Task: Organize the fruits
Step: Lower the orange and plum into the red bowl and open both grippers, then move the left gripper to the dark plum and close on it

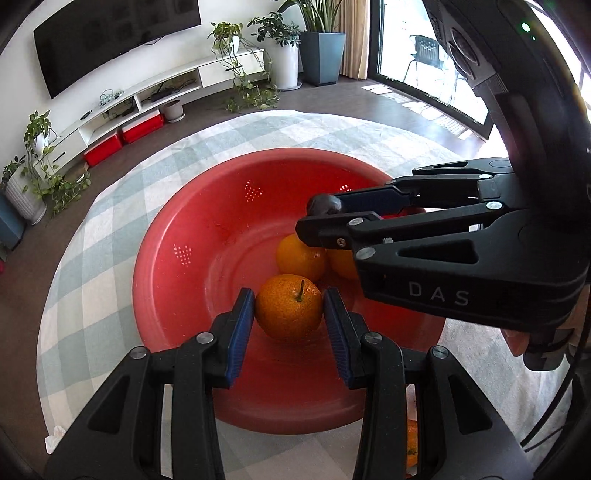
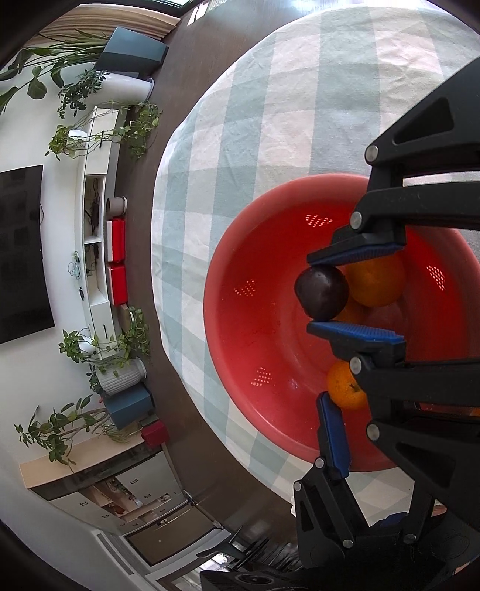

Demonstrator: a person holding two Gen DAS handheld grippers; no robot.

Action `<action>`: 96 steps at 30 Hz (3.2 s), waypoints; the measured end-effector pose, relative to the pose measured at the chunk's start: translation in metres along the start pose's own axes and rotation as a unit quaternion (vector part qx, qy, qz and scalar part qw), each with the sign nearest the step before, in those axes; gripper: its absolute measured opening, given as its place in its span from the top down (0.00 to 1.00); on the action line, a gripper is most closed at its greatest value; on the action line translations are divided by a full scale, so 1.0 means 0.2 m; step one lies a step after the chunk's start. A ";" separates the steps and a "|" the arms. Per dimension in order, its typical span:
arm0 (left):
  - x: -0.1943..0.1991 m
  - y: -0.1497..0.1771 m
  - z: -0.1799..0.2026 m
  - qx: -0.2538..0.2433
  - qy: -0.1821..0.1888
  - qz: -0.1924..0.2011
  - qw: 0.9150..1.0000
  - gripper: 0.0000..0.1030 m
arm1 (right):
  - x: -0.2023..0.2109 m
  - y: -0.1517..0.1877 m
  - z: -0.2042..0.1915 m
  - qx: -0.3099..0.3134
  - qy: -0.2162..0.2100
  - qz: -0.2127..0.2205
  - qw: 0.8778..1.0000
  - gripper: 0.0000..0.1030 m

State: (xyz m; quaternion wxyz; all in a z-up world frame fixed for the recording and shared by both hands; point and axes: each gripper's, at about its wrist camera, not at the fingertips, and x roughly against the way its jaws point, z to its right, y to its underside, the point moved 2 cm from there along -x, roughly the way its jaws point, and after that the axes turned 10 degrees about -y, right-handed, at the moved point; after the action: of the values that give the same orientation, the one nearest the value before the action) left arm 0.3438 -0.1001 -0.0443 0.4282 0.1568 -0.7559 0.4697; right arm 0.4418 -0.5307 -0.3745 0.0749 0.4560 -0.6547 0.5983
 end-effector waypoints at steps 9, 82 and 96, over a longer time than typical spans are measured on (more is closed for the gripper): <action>-0.05 0.01 -0.02 0.011 -0.005 -0.008 1.000 0.63 | -0.02 0.00 -0.01 0.015 0.015 0.002 1.000 0.68; 0.48 0.87 0.41 -0.280 0.200 -0.018 0.939 0.40 | 0.88 1.09 -0.51 -0.049 -0.061 0.052 0.996 0.26; 0.49 0.87 0.39 -0.292 0.212 -0.019 0.933 0.62 | 0.85 1.10 -0.53 -0.037 -0.053 0.036 0.997 0.26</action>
State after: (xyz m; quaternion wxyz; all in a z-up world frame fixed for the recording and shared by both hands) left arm 0.1363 -0.0618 -0.0821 0.6138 -0.0641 -0.7486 0.2426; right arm 0.1458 -0.5563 -0.3930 0.0356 0.4601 -0.6955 0.5508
